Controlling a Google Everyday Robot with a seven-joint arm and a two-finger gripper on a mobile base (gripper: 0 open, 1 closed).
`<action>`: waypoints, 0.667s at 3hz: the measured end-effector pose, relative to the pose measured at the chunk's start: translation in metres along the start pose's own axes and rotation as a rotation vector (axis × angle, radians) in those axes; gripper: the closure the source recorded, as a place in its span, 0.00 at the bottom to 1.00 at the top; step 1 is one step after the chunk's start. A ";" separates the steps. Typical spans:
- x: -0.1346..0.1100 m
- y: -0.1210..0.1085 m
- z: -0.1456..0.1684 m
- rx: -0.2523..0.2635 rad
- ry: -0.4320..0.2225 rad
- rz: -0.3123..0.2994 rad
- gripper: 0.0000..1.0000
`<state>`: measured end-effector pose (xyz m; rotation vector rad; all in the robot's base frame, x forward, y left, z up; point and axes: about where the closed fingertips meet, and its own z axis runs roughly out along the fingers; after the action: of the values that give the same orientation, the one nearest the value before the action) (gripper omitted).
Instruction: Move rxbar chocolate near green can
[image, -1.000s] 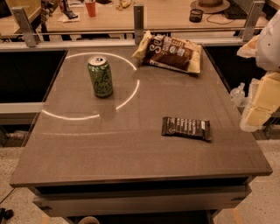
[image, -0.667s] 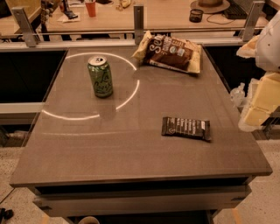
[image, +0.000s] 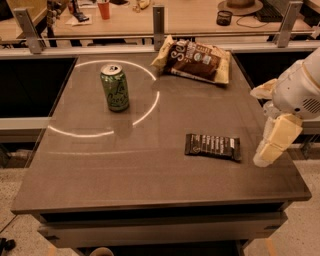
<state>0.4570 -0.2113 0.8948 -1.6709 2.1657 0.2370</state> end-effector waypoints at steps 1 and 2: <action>-0.001 -0.004 0.032 -0.057 -0.130 -0.034 0.00; -0.007 -0.011 0.043 -0.037 -0.205 -0.078 0.00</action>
Offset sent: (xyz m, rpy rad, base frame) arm 0.0354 0.0241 -0.0419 0.2678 -0.1291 0.1503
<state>0.4778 -0.1923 0.8601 -1.6680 1.9535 0.4100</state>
